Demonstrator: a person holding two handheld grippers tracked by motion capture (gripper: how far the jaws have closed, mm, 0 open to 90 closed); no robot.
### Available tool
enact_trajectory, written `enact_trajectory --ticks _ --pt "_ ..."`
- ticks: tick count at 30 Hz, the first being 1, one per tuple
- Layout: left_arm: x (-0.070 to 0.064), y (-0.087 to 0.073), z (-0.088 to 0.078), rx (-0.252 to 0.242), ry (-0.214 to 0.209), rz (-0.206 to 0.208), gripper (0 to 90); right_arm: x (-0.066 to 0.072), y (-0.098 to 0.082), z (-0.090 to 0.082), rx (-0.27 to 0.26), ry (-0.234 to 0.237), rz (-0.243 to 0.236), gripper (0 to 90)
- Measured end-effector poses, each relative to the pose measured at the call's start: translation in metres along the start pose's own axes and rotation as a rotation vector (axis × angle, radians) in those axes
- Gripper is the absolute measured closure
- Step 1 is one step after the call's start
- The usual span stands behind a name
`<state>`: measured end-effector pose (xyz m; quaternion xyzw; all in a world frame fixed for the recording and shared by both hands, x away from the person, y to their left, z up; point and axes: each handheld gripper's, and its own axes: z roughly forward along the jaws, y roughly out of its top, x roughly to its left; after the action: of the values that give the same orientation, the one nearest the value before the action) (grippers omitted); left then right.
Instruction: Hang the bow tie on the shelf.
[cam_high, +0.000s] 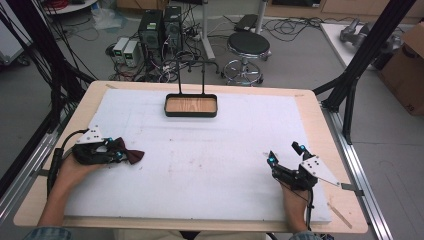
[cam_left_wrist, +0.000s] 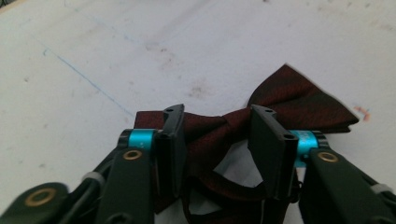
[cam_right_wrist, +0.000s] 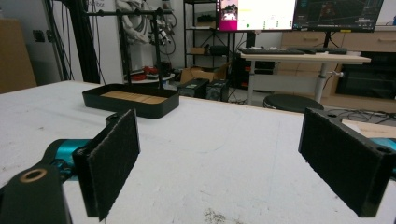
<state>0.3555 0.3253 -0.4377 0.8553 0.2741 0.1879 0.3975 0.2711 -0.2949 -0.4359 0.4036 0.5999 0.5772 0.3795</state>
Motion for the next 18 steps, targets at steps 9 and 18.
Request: enact_trajectory --ticks 9,18 --pt "-0.0014 -0.0032 0.0011 0.012 0.008 0.024 64.3 -0.0008 -0.0003 0.0004 0.002 0.002 0.000 11.7" --pt "-0.0069 -0.0083 0.0006 0.002 0.035 0.093 80.4 -0.0006 -0.0005 0.0009 0.008 0.000 0.004 11.7"
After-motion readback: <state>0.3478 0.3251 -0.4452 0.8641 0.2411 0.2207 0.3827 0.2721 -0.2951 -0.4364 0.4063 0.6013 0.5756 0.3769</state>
